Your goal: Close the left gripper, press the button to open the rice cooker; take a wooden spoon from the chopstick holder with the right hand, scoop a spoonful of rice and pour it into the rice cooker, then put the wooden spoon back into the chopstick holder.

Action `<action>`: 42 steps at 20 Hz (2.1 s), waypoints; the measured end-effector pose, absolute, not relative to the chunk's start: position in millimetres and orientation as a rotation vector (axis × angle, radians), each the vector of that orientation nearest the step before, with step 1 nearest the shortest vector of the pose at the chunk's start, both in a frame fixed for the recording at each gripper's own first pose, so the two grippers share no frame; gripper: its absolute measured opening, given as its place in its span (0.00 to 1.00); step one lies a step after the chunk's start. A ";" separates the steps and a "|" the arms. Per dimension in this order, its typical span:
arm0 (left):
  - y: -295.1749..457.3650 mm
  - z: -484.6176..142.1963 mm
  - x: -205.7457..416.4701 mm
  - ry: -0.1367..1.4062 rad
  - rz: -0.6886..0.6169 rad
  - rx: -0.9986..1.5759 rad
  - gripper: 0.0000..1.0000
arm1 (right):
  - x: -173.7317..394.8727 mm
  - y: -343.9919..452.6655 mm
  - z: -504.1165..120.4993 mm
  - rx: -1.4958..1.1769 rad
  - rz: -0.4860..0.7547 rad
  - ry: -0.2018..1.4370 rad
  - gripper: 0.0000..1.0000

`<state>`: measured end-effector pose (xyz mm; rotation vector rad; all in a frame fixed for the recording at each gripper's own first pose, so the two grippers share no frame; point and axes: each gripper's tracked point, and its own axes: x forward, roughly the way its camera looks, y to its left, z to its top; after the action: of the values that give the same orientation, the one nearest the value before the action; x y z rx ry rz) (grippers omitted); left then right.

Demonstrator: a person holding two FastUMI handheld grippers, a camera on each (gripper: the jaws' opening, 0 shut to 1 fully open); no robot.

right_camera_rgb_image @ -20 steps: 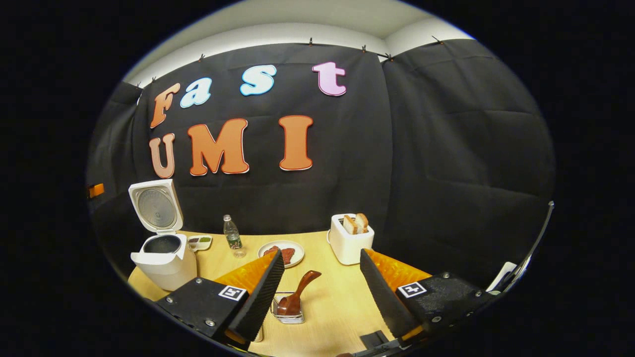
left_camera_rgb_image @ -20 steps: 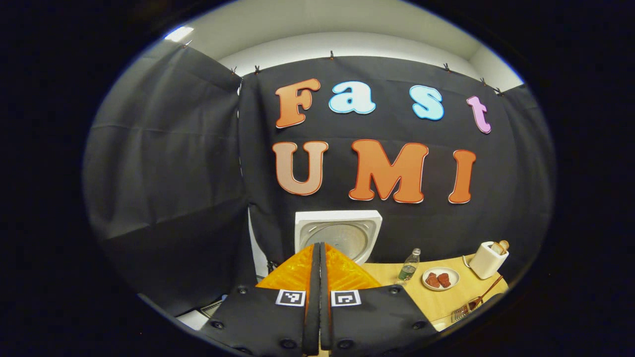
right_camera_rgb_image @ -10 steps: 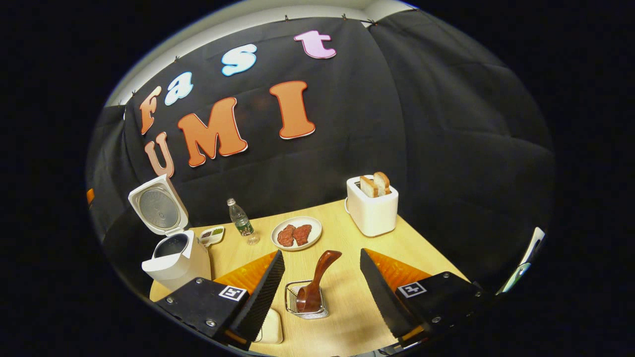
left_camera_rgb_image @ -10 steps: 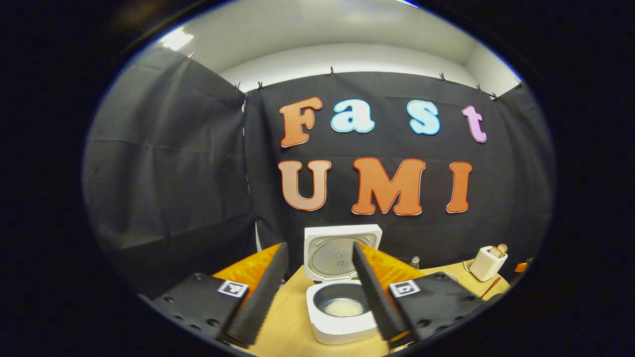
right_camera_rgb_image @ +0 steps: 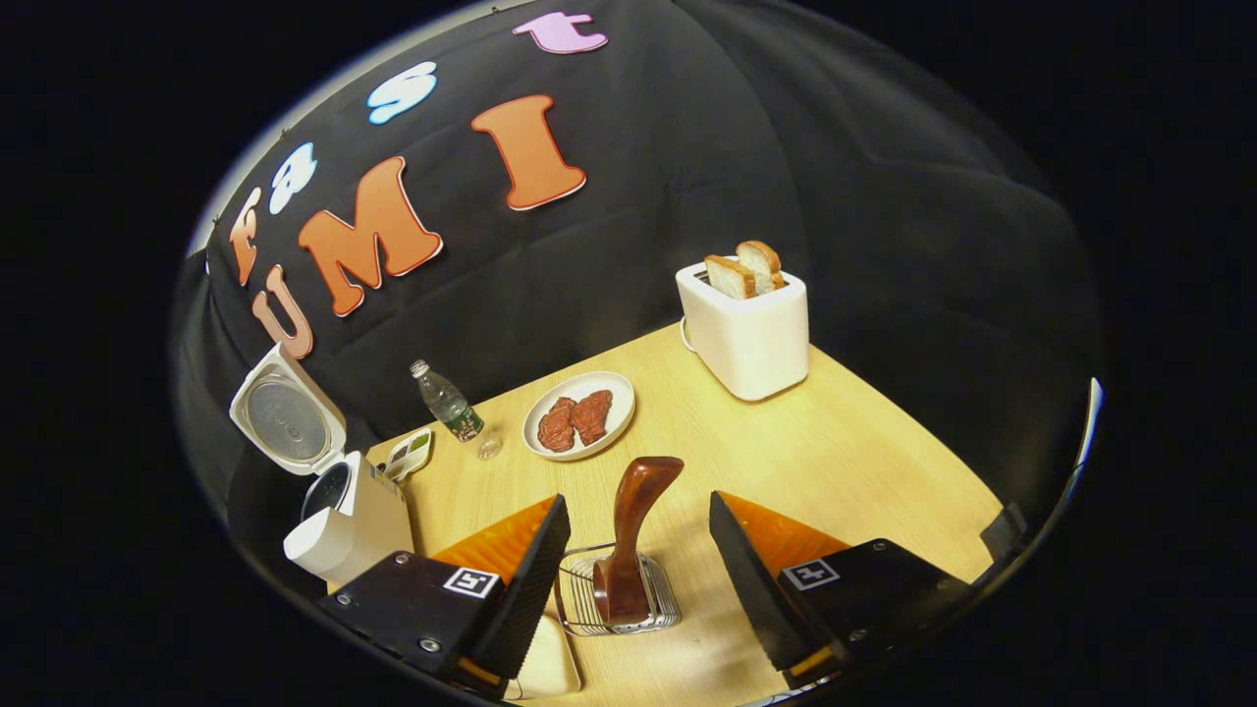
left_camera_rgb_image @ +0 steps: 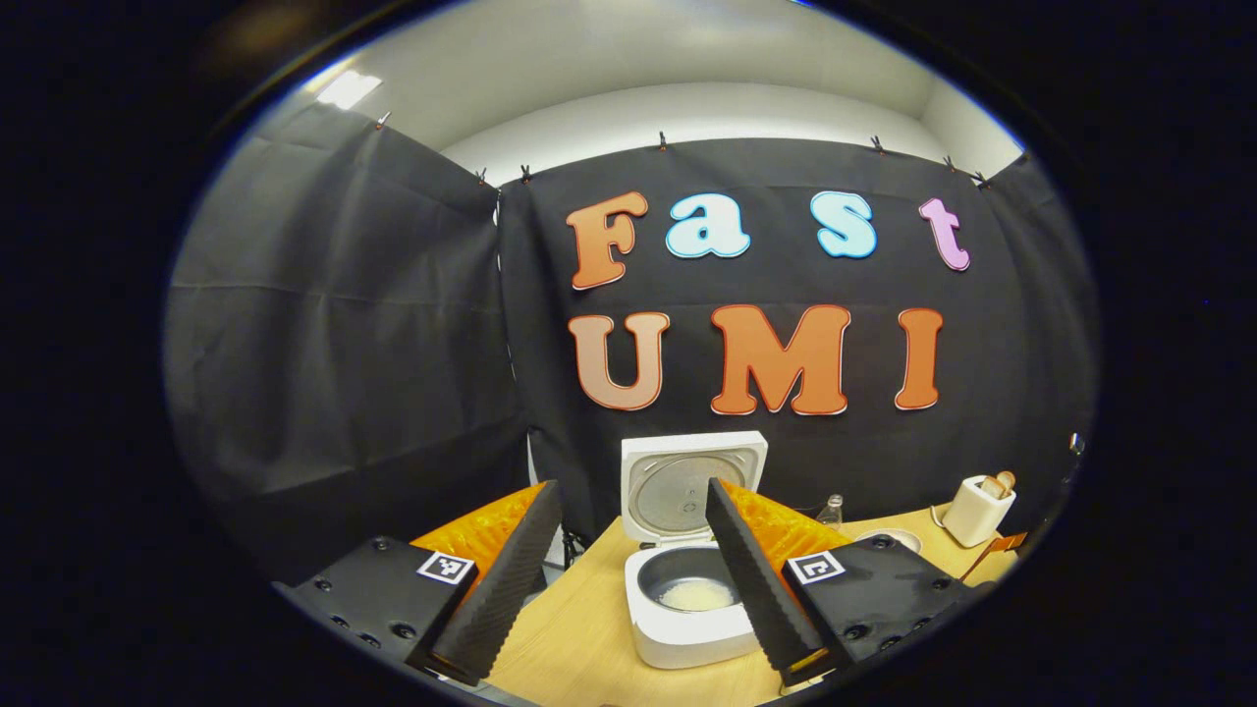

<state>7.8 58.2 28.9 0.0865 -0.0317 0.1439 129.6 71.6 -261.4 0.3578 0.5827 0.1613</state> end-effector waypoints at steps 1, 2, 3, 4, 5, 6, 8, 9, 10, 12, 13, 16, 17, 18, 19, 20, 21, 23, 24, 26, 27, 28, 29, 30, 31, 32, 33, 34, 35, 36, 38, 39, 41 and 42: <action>59.8 26.7 6.1 -0.027 0.152 0.092 0.99 | 136.2 75.0 -264.5 0.365 0.160 0.588 0.88; 62.3 26.1 2.9 -0.023 0.159 0.093 0.99 | 141.8 77.0 -268.8 0.373 0.158 0.598 0.85; 65.1 25.4 1.6 -0.016 0.167 0.089 0.99 | 146.4 79.6 -274.1 0.385 0.157 0.609 0.83; 68.0 21.8 0.8 -0.003 0.174 0.080 0.99 | 151.3 80.8 -278.6 0.398 0.153 0.619 0.76; 69.2 20.9 -1.5 0.002 0.177 0.066 1.00 | 155.5 82.3 -283.1 0.406 0.149 0.630 0.72; 70.5 21.0 -1.3 0.002 0.179 0.056 1.00 | 158.9 81.5 -287.0 0.414 0.145 0.635 0.66; 78.7 19.7 -3.4 0.008 0.200 0.055 0.99 | 163.7 82.1 -291.0 0.442 0.142 0.646 0.56; 82.2 18.4 -3.0 0.011 0.209 0.059 0.99 | 164.8 84.1 -292.6 0.458 0.143 0.652 0.53; 83.3 17.4 -2.7 0.014 0.216 0.060 1.00 | 165.3 84.8 -293.0 0.474 0.143 0.655 0.45; 83.7 13.4 -3.1 0.024 0.219 0.055 1.00 | 162.9 90.9 -288.6 0.508 0.173 0.652 0.34; 82.9 11.2 -2.3 0.029 0.216 0.051 0.99 | 159.4 95.0 -285.7 0.518 0.189 0.648 0.33; 81.9 7.7 1.7 0.037 0.201 0.048 1.00 | 153.2 102.4 -283.2 0.510 0.201 0.637 0.25; 81.4 8.3 3.2 0.035 0.197 0.048 1.00 | 149.9 103.2 -281.1 0.503 0.203 0.632 0.25; 81.3 9.7 5.9 0.032 0.190 0.049 0.99 | 147.7 105.1 -279.9 0.504 0.205 0.619 0.20; 80.8 11.0 6.6 0.030 0.182 0.051 0.99 | 145.3 103.2 -277.9 0.504 0.199 0.610 0.20; 79.5 10.7 7.3 0.029 0.174 0.055 0.99 | 144.6 100.8 -278.9 0.512 0.184 0.605 0.25; 79.6 11.8 8.1 0.029 0.166 0.059 0.99 | 143.6 97.8 -278.9 0.532 0.164 0.606 0.25; 81.2 13.1 9.2 0.026 0.153 0.066 0.99 | 138.4 97.6 -279.9 0.563 0.152 0.626 0.25; 82.0 12.4 10.4 0.027 0.146 0.068 0.99 | 136.5 99.3 -280.1 0.568 0.151 0.627 0.20; 83.8 12.3 12.1 0.029 0.131 0.069 1.00 | 137.2 96.0 -275.8 0.555 0.121 0.584 0.18; 84.1 12.0 13.5 0.031 0.122 0.068 1.00 | 136.5 94.9 -271.4 0.547 0.111 0.558 0.16; 85.1 12.4 16.0 0.031 0.115 0.069 0.99 | 135.8 96.4 -261.2 0.553 0.115 0.527 0.14; 86.5 13.8 17.1 0.030 0.109 0.071 0.99 | 133.4 98.1 -248.3 0.562 0.121 0.500 0.14; 88.0 16.4 17.8 0.023 0.100 0.070 0.99 | 131.5 97.2 -236.0 0.559 0.118 0.477 0.14; 88.5 19.6 19.0 0.014 0.089 0.068 0.99 | 129.4 95.7 -226.6 0.538 0.114 0.452 0.14; 89.0 20.9 20.2 0.006 0.077 0.066 1.00 | 128.4 94.4 -214.9 0.510 0.110 0.423 0.14; 91.5 21.5 23.0 0.000 0.070 0.068 1.00 | 125.2 94.2 -202.7 0.484 0.109 0.397 0.14; 94.8 20.0 25.1 0.001 0.065 0.070 0.99 | 118.7 97.4 -190.4 0.462 0.119 0.379 0.14; 97.6 18.4 27.9 0.004 0.057 0.066 0.99 | 111.4 103.0 -178.6 0.450 0.133 0.361 0.14; 98.5 17.0 30.0 0.007 0.047 0.057 0.98 | 104.6 108.8 -166.0 0.446 0.145 0.343 0.14; 102.8 14.8 35.3 0.007 0.029 0.041 0.99 | 89.3 123.7 -148.0 0.455 0.174 0.318 0.14; 107.0 14.0 38.1 0.008 0.027 0.038 0.99 | 81.8 132.9 -140.2 0.467 0.196 0.305 0.14; 112.7 9.6 43.3 0.018 0.018 0.029 0.99 | 62.4 156.7 -133.1 0.482 0.247 0.297 0.14; 115.2 8.8 46.0 0.021 0.012 0.025 0.99 | 53.7 171.9 -132.2 0.467 0.287 0.294 0.14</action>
<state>46.0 115.2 8.8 0.0251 0.0208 0.0124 53.7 171.9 -132.2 0.4670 0.2943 0.2866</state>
